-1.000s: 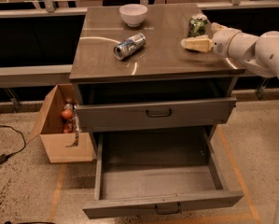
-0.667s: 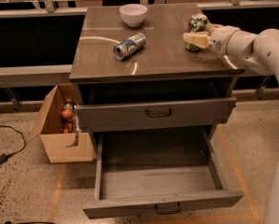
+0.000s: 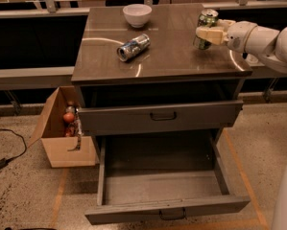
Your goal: Place green can into middle drawer
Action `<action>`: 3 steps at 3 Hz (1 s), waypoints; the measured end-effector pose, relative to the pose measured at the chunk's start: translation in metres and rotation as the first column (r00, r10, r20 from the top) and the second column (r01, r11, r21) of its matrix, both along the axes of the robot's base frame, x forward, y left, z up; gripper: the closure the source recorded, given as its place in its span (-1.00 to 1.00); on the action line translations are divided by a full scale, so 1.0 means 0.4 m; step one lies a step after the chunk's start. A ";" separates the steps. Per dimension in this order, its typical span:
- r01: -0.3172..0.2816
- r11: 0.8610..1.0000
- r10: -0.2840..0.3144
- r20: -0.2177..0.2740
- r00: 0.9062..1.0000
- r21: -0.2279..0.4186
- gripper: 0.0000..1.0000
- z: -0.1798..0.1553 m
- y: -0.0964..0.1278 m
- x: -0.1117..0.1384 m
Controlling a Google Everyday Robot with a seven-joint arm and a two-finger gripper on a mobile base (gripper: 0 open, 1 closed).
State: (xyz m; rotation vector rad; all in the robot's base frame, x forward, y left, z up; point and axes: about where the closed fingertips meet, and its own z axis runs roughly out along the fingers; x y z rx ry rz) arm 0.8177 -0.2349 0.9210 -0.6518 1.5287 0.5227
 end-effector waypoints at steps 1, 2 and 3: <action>-0.123 0.988 0.127 -0.037 0.991 0.095 1.00 0.081 0.018 -0.122; -0.154 0.983 0.159 -0.046 0.986 0.098 1.00 0.079 0.036 -0.135; -0.169 0.981 0.174 -0.038 0.984 0.098 1.00 0.083 0.050 -0.141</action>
Offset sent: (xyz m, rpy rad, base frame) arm -0.0424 0.0061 0.0285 0.0826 0.0364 0.1102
